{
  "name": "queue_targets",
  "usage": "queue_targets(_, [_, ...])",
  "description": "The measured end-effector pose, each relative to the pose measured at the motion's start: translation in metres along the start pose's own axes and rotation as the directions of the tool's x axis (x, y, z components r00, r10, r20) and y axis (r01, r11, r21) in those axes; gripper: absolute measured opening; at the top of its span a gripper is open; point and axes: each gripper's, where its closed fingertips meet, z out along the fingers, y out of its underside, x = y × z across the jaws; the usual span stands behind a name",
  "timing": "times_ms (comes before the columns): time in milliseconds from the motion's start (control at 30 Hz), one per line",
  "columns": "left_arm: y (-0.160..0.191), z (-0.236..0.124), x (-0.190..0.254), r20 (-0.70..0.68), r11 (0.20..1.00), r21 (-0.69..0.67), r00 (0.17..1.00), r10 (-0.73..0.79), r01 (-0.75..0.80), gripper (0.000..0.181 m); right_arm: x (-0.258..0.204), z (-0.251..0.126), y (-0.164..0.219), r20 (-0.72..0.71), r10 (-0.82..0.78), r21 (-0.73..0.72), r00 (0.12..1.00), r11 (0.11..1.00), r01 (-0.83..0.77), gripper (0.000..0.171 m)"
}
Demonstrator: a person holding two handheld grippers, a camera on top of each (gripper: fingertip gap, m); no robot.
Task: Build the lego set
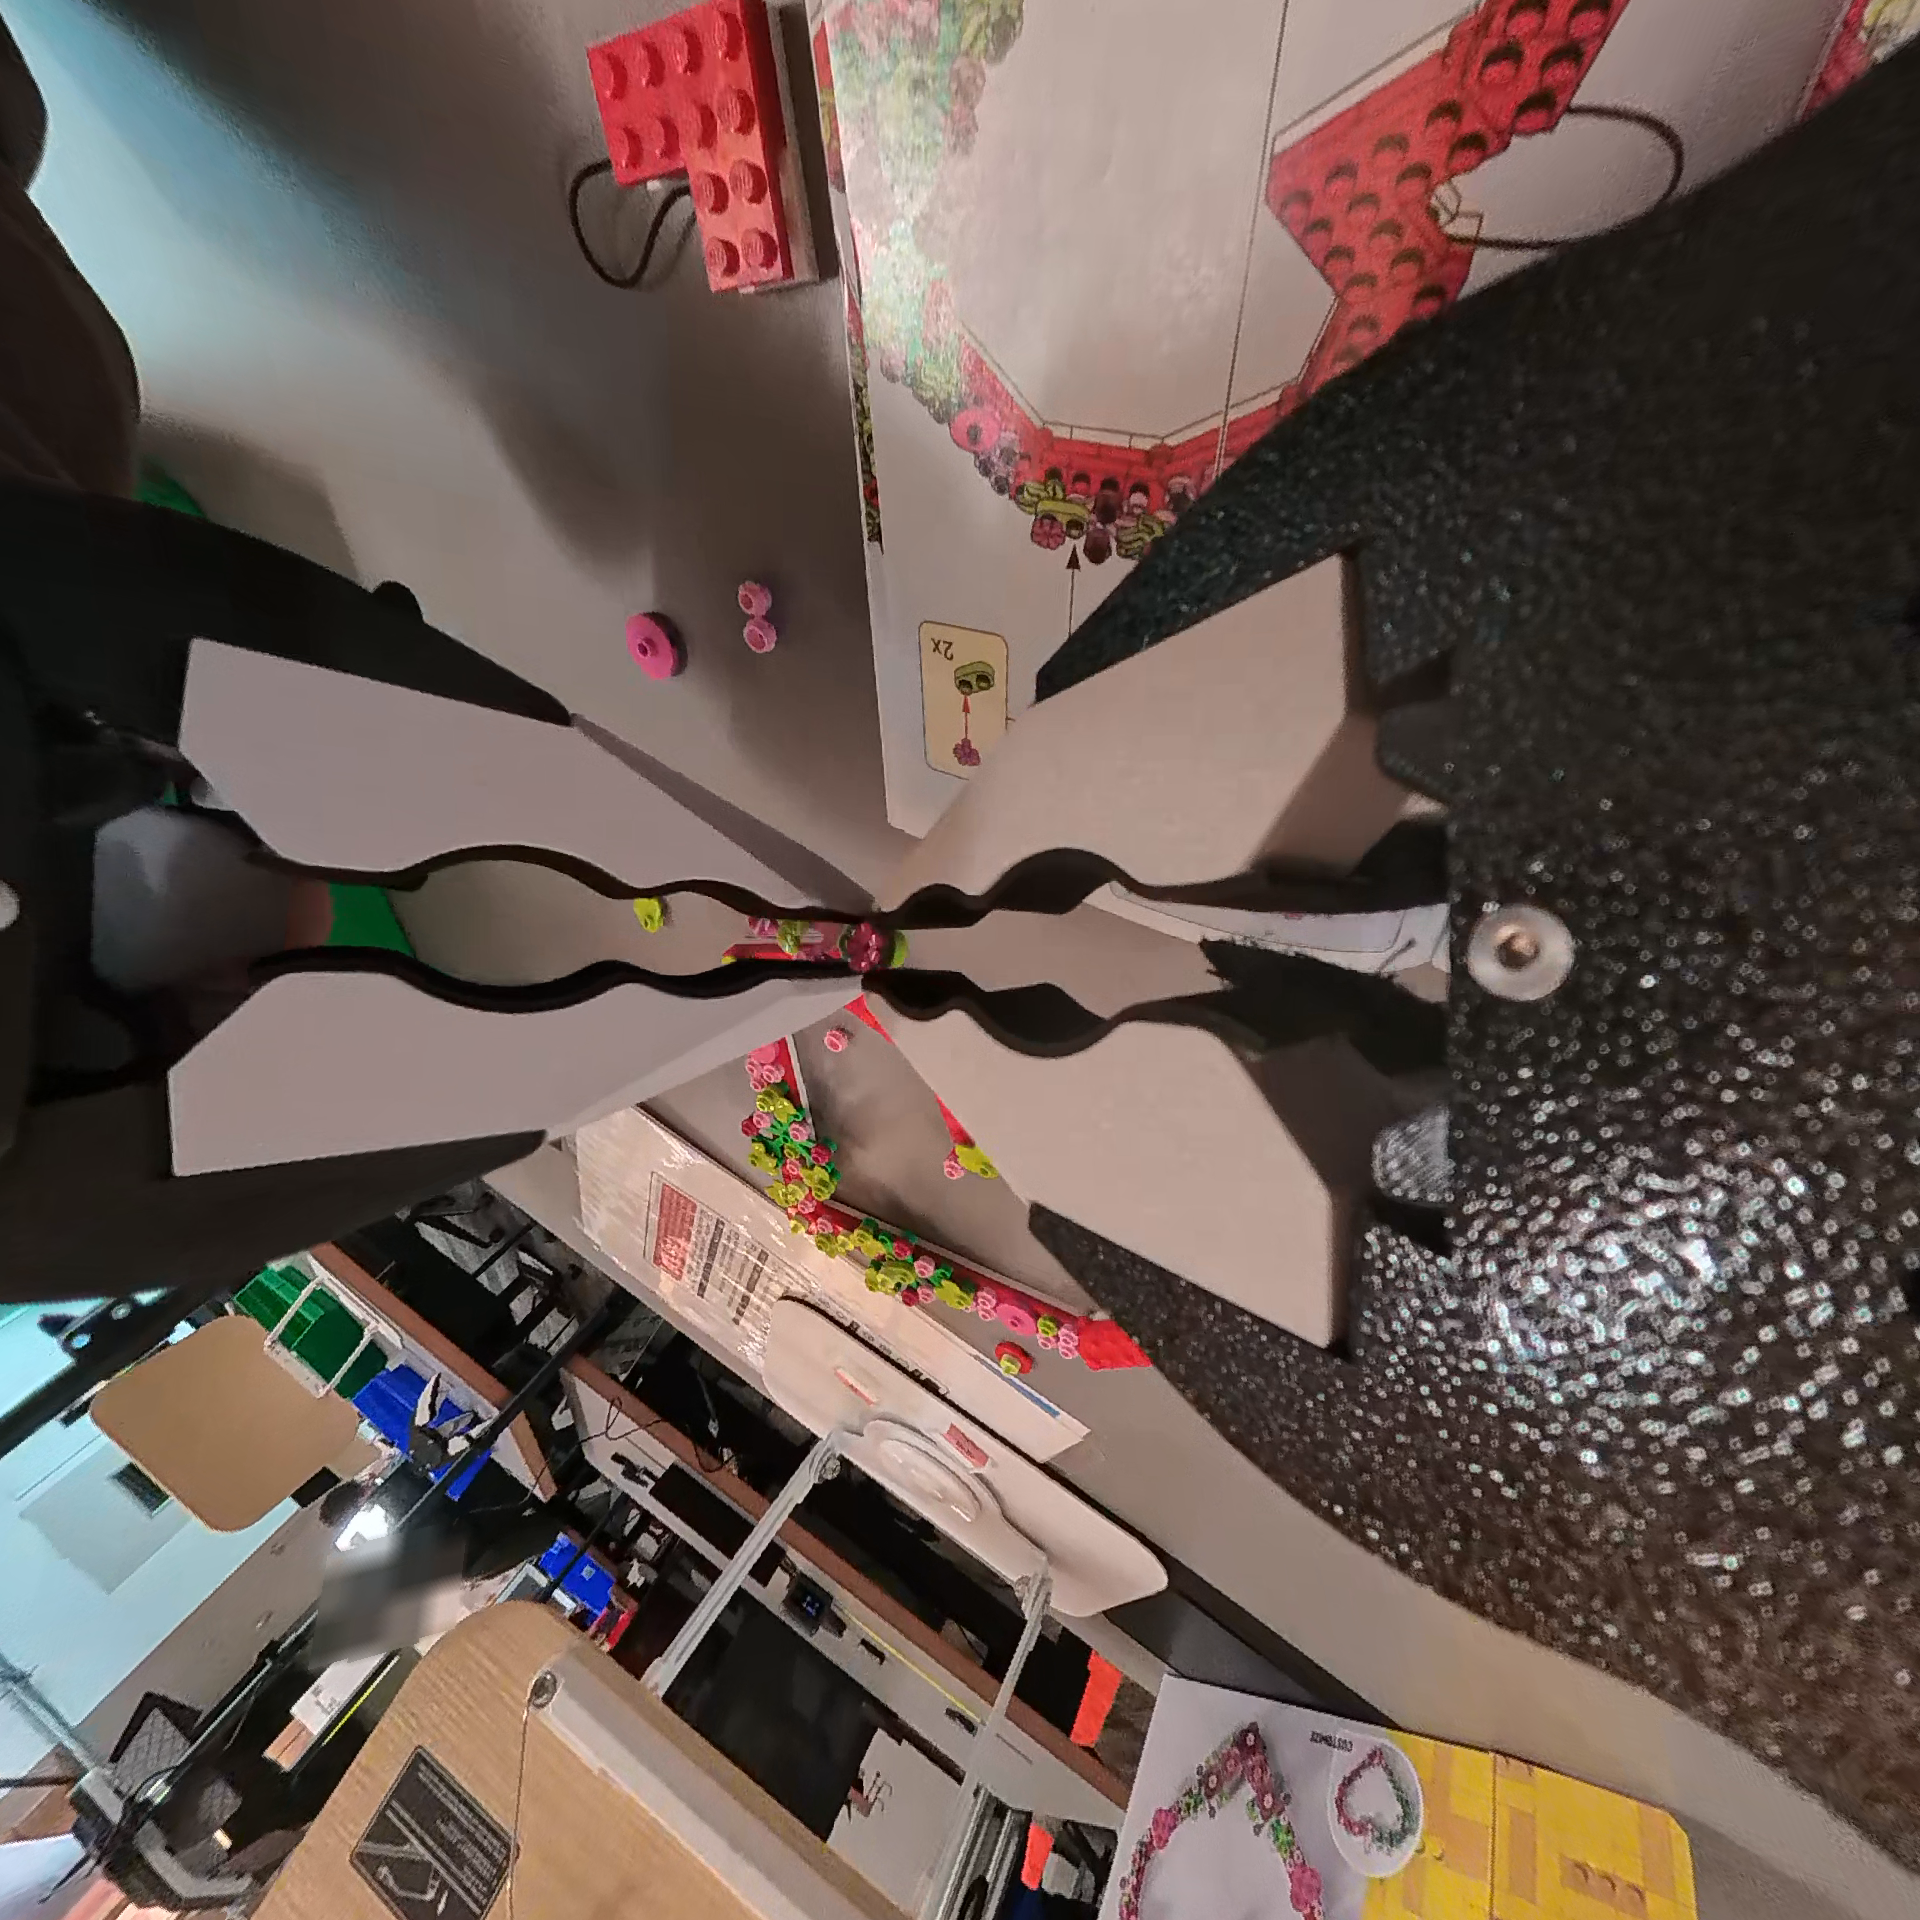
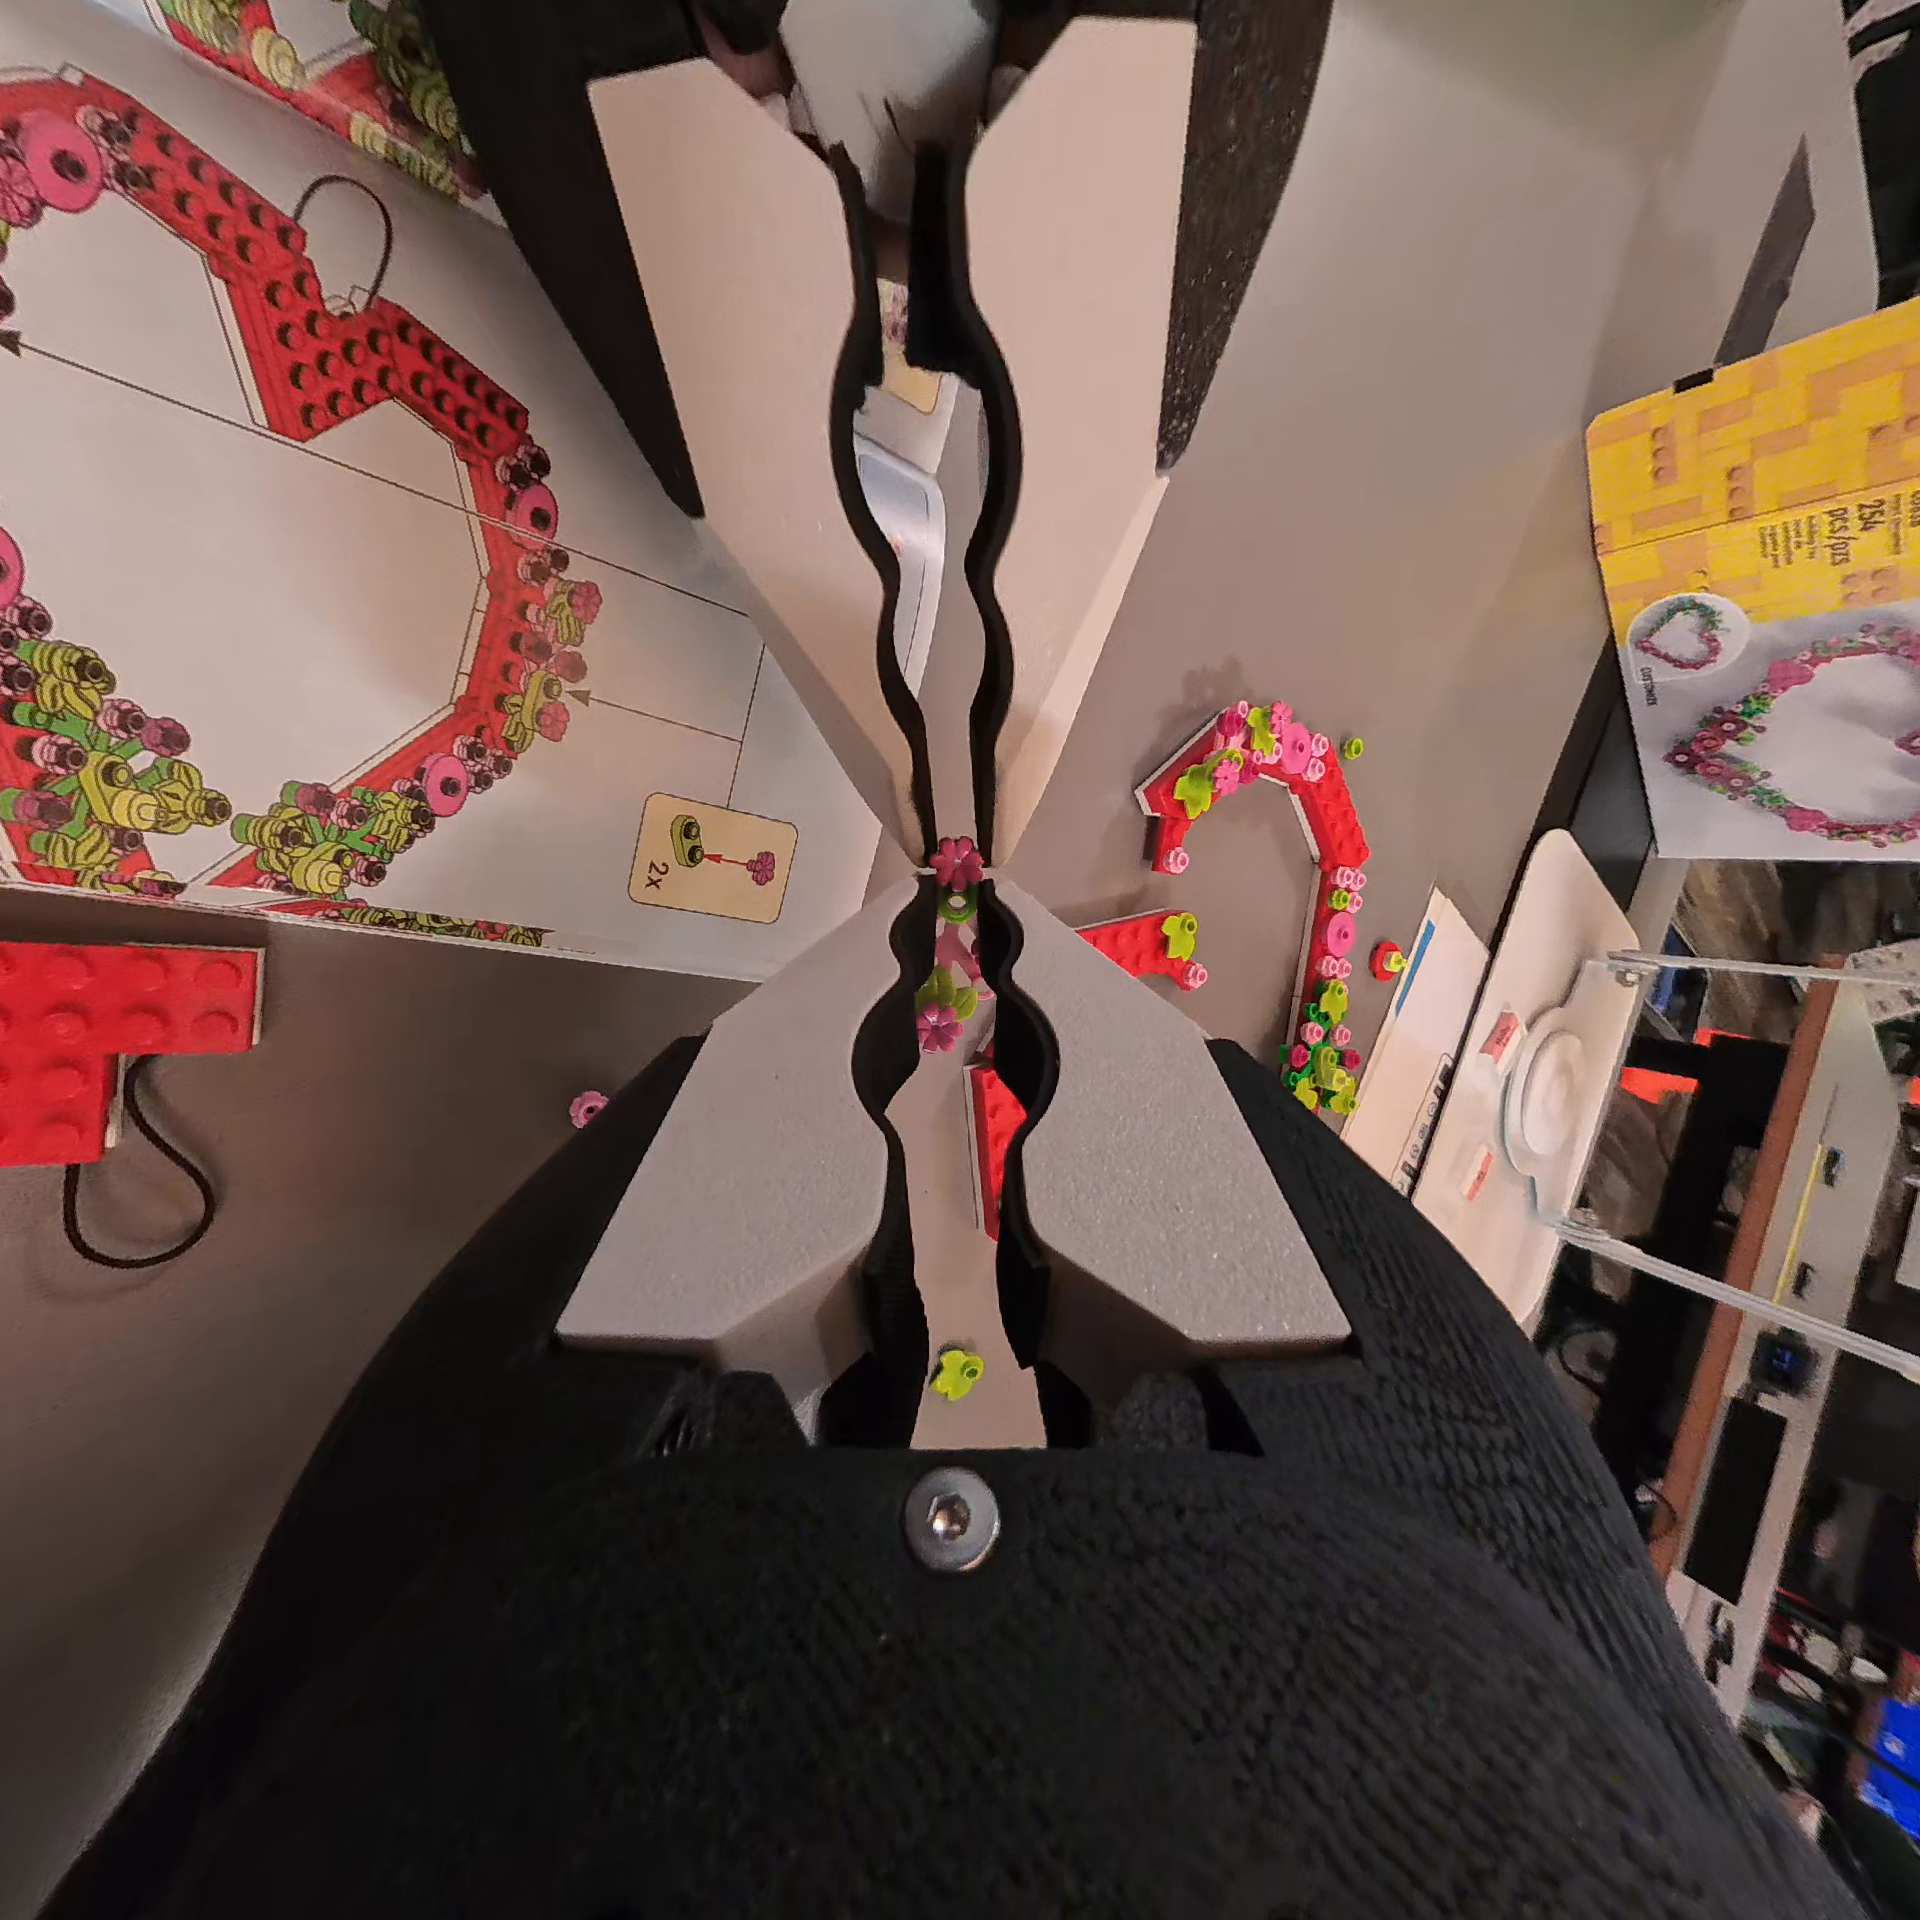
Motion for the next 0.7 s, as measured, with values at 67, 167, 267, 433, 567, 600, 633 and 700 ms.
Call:
queue_targets(67, [0.002,0.001,0.000,-0.006,1.000,-0.003,1.000,-0.014,0.014,0.006,0.000,0.002,0.001,-0.009,-0.015,-0.015,1.000,1.000,0.014,0.006])
queue_targets(167, [0.004,0.002,-0.001,-0.013,0.998,-0.012,0.998,-0.060,0.060,0.005,0.001,0.004,0.003,-0.042,-0.056,-0.040,0.998,0.998,0.054,0.006])
queue_targets(267, [0.006,0.002,-0.005,-0.010,0.993,-0.015,0.993,-0.120,0.119,0.005,0.007,0.006,0.002,-0.109,-0.117,-0.057,0.987,0.992,0.111,0.006])
queue_targets(433, [0.010,0.002,-0.009,-0.037,0.968,-0.015,0.967,-0.252,0.252,0.005,0.013,0.010,0.002,-0.240,-0.241,-0.096,0.940,0.970,0.224,0.006])
queue_targets(567, [0.009,0.001,-0.013,-0.071,0.932,0.007,0.930,-0.360,0.362,0.004,0.019,0.010,0.003,-0.343,-0.312,-0.109,0.886,0.950,0.292,0.006])
queue_targets(600, [0.009,0.001,-0.014,-0.083,0.919,0.012,0.917,-0.391,0.393,0.004,0.020,0.009,0.002,-0.368,-0.334,-0.114,0.868,0.942,0.315,0.007])
queue_targets(633, [0.009,0.000,-0.016,-0.092,0.908,0.019,0.905,-0.415,0.419,0.004,0.022,0.009,0.001,-0.391,-0.354,-0.121,0.849,0.935,0.334,0.007])
queue_targets(700, [0.009,0.000,-0.017,-0.101,0.897,0.019,0.893,-0.438,0.442,0.004,0.024,0.009,0.001,-0.418,-0.378,-0.129,0.826,0.925,0.358,0.007])
